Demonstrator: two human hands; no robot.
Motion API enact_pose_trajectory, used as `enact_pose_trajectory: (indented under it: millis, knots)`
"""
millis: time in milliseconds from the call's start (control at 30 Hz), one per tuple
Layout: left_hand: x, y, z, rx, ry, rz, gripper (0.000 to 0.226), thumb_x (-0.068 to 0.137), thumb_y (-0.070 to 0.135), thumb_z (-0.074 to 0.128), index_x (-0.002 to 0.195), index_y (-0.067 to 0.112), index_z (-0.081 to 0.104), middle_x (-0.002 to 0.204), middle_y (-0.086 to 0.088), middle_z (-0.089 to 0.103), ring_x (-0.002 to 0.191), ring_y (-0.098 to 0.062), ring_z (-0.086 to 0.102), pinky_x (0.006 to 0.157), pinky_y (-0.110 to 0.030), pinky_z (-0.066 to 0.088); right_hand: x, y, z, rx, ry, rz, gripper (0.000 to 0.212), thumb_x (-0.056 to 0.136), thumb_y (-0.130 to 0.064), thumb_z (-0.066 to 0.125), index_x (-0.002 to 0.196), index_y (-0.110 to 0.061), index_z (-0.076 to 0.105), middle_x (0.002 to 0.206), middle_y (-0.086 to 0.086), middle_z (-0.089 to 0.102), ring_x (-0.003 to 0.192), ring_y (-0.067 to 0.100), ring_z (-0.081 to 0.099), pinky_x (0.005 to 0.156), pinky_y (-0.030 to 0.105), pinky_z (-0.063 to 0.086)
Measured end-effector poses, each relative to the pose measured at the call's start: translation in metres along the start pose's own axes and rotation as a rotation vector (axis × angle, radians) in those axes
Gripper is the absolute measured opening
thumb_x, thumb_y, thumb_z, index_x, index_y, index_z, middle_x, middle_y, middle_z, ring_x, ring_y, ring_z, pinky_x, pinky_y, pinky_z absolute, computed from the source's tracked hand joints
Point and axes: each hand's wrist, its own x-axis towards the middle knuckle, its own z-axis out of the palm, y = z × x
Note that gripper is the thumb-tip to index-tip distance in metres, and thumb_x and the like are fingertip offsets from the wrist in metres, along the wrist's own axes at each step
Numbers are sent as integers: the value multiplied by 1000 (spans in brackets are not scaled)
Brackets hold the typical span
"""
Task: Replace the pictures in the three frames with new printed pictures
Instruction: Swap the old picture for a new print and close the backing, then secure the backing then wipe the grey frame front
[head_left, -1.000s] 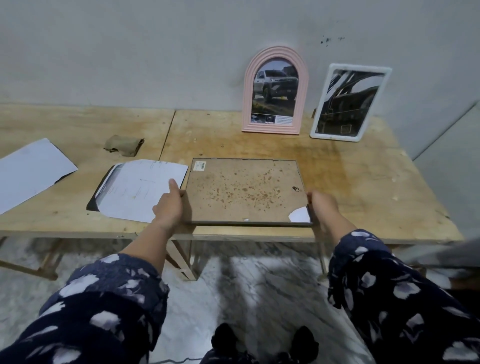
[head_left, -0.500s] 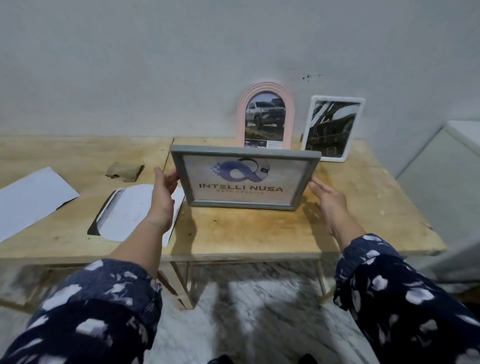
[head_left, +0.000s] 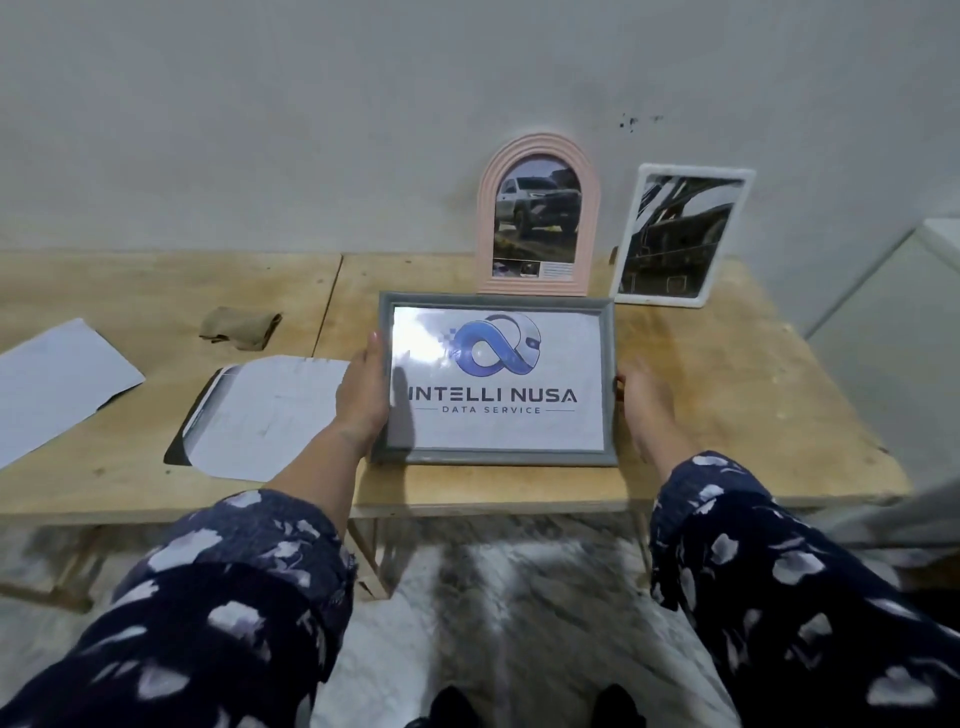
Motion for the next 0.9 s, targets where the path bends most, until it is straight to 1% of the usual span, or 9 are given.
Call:
enact_pose_trajectory:
  millis: [67, 200, 300, 367, 467, 567, 700, 800, 900]
  knots:
    - [6, -8, 3, 64, -17, 3, 113, 47, 105, 15, 130, 38, 51, 128, 0, 58, 115, -27, 54, 103, -51, 40, 9, 4, 7, -40, -1, 14, 53, 82, -44, 40, 128, -21, 54, 126, 5, 59, 114, 31, 55, 99, 49, 43]
    - [9, -12, 9, 110, -32, -10, 104, 53, 102, 18, 127, 37, 52, 124, -4, 59, 113, -31, 55, 101, -54, 41, 15, 11, 18, -79, -31, 50, 40, 79, -43, 35, 105, -21, 55, 117, 11, 62, 106, 33, 60, 82, 40, 47]
    - [7, -11, 13, 170, -52, -19, 93, 63, 92, 19, 123, 30, 51, 123, -6, 58, 114, -32, 53, 102, -54, 39, 24, 21, 24, -94, -10, 90, 54, 78, -46, 35, 119, -18, 56, 123, 13, 59, 105, 33, 59, 82, 41, 47]
    - [10, -14, 14, 198, -76, -14, 94, 60, 97, 19, 118, 30, 52, 120, -4, 60, 112, -31, 54, 101, -53, 39, 22, 21, 27, -149, -2, 87, 52, 81, -44, 35, 122, -20, 55, 128, 14, 54, 106, 33, 57, 80, 40, 44]
    - [13, -15, 12, 235, -96, -25, 89, 63, 95, 19, 115, 29, 48, 121, -4, 60, 113, -30, 54, 101, -53, 39, 21, 18, 30, -293, -1, 72, 45, 93, -35, 37, 135, -22, 45, 141, 12, 41, 117, 32, 44, 90, 41, 36]
    - [13, -11, 8, 292, -99, -15, 71, 86, 74, 23, 133, 24, 42, 133, -5, 54, 120, -30, 50, 105, -53, 36, 23, 18, 33, -532, 11, 62, 56, 91, -33, 41, 146, -25, 30, 147, 11, 33, 131, 33, 30, 103, 44, 31]
    - [27, -15, -11, 402, -77, 24, 58, 99, 47, 40, 148, 17, 31, 150, -5, 40, 135, -28, 40, 112, -48, 33, 14, 6, 54, -714, 65, -97, 58, 82, -22, 51, 138, -23, 36, 139, 10, 39, 126, 30, 30, 102, 44, 31]
    - [36, -19, -36, 459, -24, 18, 53, 98, 39, 45, 145, 17, 37, 149, -6, 42, 134, -29, 41, 111, -47, 33, 6, -11, 87, -909, -63, -237, 59, 87, -21, 49, 144, -21, 32, 145, 7, 36, 131, 29, 26, 105, 41, 27]
    - [45, -22, -62, 542, 56, -16, 49, 96, 34, 47, 142, 17, 44, 145, -7, 46, 132, -31, 41, 110, -46, 33, 6, -23, 132, -1034, -217, -358, 59, 84, -17, 48, 142, -22, 34, 143, 7, 38, 128, 29, 28, 98, 40, 30]
